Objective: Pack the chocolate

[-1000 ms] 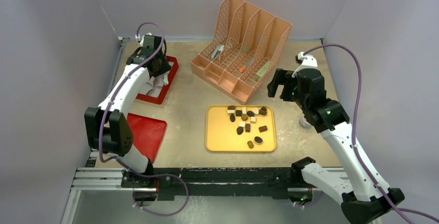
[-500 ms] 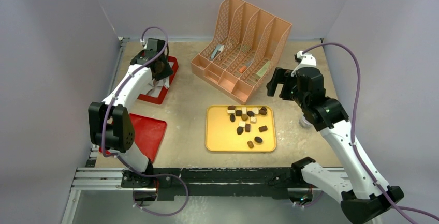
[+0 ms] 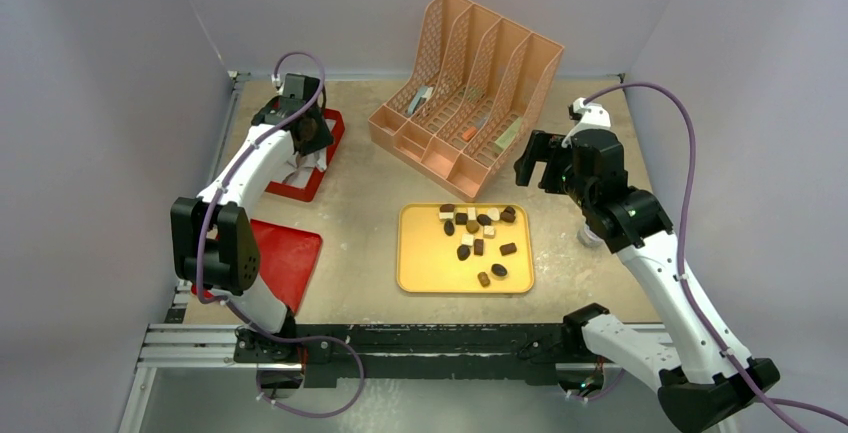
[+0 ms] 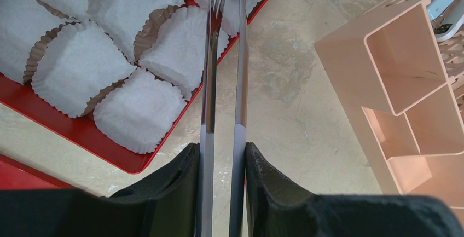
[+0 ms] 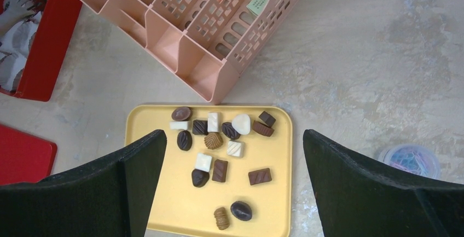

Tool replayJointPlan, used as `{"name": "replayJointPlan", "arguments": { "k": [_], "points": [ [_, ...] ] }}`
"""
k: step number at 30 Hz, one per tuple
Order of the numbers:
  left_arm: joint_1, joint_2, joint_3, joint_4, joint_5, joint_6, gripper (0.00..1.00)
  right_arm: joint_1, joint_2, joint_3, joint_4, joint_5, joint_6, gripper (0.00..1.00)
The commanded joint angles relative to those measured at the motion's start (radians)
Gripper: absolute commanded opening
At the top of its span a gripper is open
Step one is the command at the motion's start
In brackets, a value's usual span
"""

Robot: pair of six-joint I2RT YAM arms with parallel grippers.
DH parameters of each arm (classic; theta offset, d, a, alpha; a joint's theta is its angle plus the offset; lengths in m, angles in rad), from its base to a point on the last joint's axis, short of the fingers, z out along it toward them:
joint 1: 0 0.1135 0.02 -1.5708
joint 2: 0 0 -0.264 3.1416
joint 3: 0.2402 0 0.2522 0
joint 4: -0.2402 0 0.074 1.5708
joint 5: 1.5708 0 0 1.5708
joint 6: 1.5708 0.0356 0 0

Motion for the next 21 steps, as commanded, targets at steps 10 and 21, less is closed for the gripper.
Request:
{"name": "replayJointPlan", "arguments": {
  "k": [10,21],
  "points": [
    [0.001,-0.049,-0.032,0.045,-0.025,0.027,0.35,-0.002,-0.057,0.011,0.053,-0.012,0.001,0.96],
    [0.001,-0.110,-0.010,0.035,-0.027,0.032,0.34,-0.002,-0.063,0.020,0.045,-0.016,0.002,0.96]
  ]
}}
